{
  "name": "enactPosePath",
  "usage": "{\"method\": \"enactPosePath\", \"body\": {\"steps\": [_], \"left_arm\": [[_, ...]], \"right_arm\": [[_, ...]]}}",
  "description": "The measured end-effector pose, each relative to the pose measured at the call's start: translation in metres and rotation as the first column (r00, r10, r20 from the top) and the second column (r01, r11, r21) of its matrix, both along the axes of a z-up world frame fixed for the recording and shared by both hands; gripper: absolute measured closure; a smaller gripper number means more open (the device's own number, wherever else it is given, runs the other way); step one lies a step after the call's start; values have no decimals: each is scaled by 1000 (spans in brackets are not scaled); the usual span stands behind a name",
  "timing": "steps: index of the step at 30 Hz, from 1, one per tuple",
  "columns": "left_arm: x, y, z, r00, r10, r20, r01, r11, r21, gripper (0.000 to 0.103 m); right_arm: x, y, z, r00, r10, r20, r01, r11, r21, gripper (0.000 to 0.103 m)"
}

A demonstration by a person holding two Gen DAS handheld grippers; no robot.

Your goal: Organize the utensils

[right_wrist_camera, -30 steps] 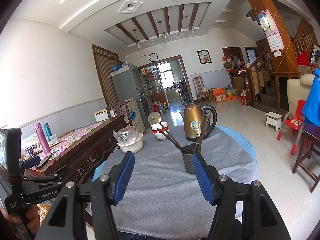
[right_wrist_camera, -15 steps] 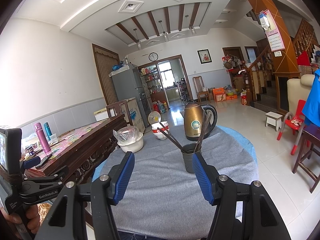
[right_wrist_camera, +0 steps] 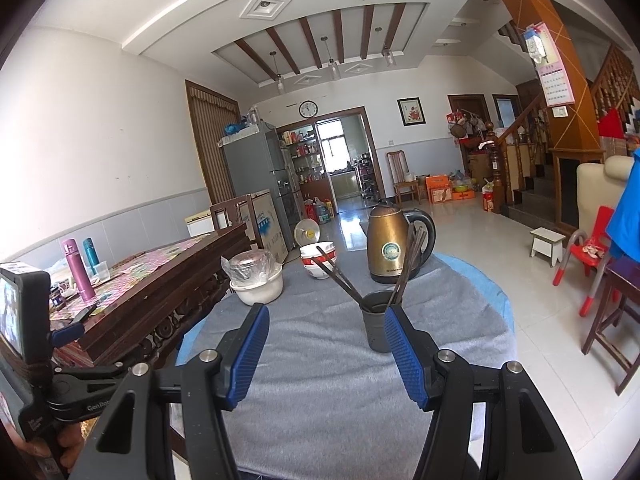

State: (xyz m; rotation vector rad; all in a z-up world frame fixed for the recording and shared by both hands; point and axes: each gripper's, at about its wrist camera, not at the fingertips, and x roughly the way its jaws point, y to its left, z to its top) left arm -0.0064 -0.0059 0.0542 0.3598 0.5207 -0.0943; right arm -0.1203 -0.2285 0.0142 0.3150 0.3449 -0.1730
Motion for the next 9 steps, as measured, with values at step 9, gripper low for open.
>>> {"method": "enactPosePath", "body": {"steps": [9], "left_arm": [[49,-21,-14,990,-84,-109,66,985,-161,5]], "right_arm": [[47,-38,-18,997,-7,-72,8,1000,10,39]]}}
